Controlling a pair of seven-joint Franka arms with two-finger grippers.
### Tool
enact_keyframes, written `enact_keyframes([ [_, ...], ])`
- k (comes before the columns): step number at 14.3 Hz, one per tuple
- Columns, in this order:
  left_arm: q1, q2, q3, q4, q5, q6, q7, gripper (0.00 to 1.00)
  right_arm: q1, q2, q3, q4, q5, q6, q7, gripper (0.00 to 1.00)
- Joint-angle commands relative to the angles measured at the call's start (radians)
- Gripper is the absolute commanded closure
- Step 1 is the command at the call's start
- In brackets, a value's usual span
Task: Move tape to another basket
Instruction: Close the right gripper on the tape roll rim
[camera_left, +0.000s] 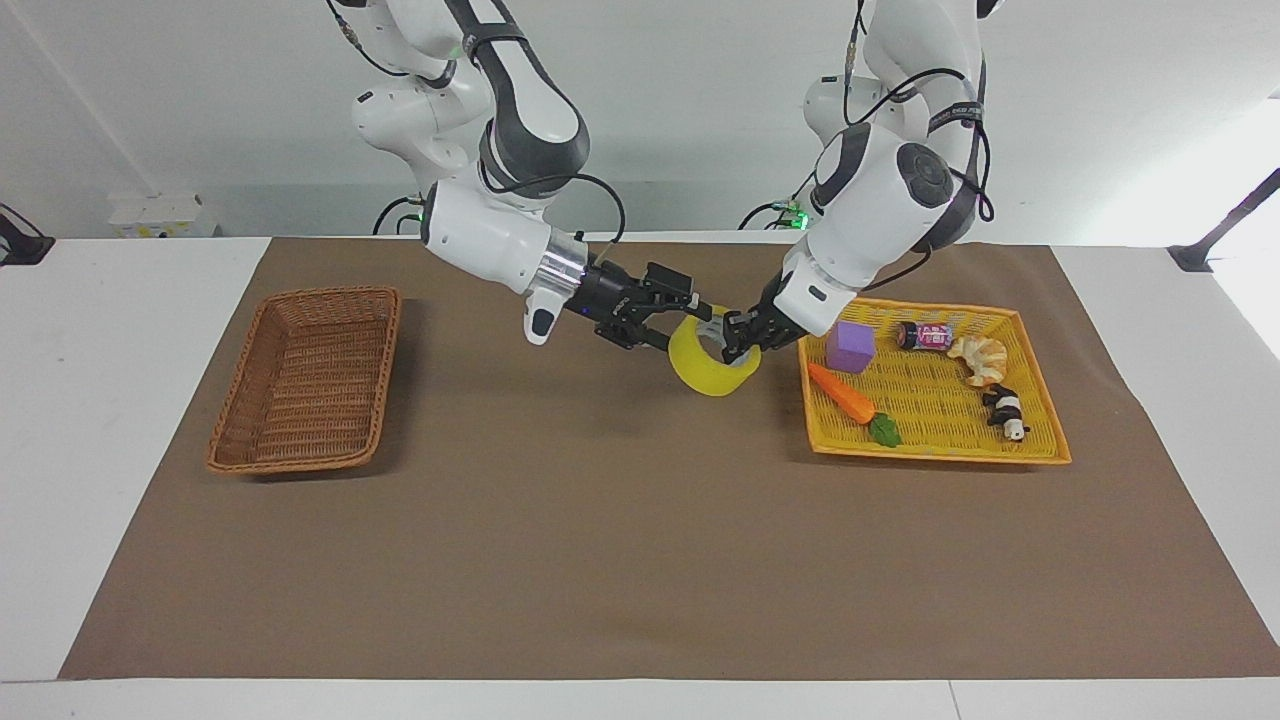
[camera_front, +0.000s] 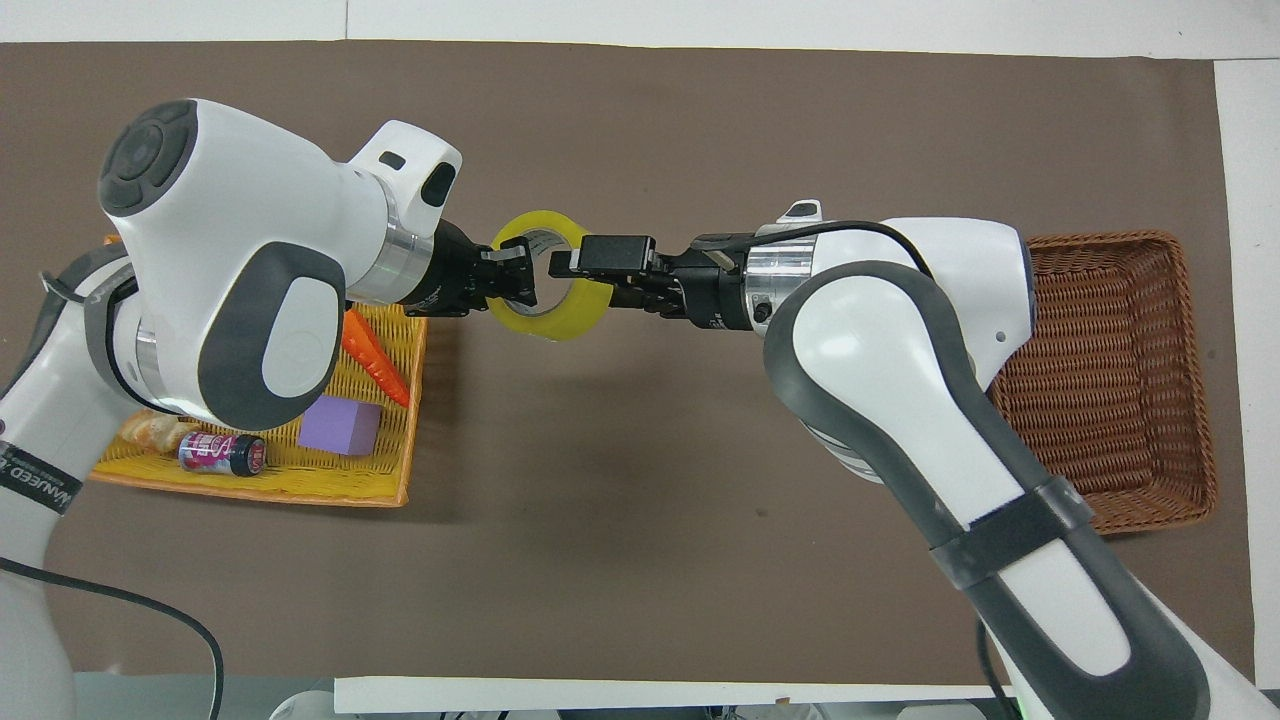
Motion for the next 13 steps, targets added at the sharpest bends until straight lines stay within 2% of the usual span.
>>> enact_keyframes([
  [1, -0.018, -0.007, 0.014, -0.003, 0.015, 0.005, -0.016, 1.0, 0.005, 0.004, -0.003, -0.002, 0.011, 0.017, -0.017, 0.11],
  [3, -0.018, -0.007, 0.014, -0.003, 0.014, 0.005, -0.016, 1.0, 0.005, 0.004, -0.003, -0.004, 0.011, 0.017, -0.022, 0.2],
  [5, -0.017, -0.007, 0.014, -0.003, 0.015, 0.005, -0.015, 1.0, 0.003, 0.002, -0.003, -0.005, 0.009, 0.014, -0.02, 0.42],
  [6, -0.017, -0.007, 0.014, -0.003, 0.015, 0.002, -0.015, 1.0, 0.003, 0.001, -0.003, -0.007, 0.009, 0.012, -0.02, 0.55],
  [7, -0.017, -0.007, 0.014, -0.003, 0.015, 0.001, -0.015, 1.0, 0.003, -0.001, -0.003, -0.011, 0.009, 0.009, -0.022, 0.78],
  [8, -0.017, -0.007, 0.014, -0.003, 0.015, 0.004, -0.016, 1.0, 0.002, -0.001, -0.003, -0.011, 0.009, 0.005, -0.022, 0.97],
  [12, -0.018, -0.007, 0.014, -0.002, 0.015, 0.005, -0.016, 1.0, -0.001, -0.002, -0.003, -0.011, 0.009, 0.002, -0.022, 1.0],
  [13, -0.017, -0.007, 0.014, -0.002, 0.015, 0.005, -0.01, 0.91, -0.003, -0.002, -0.003, -0.011, 0.008, 0.001, -0.022, 1.0],
])
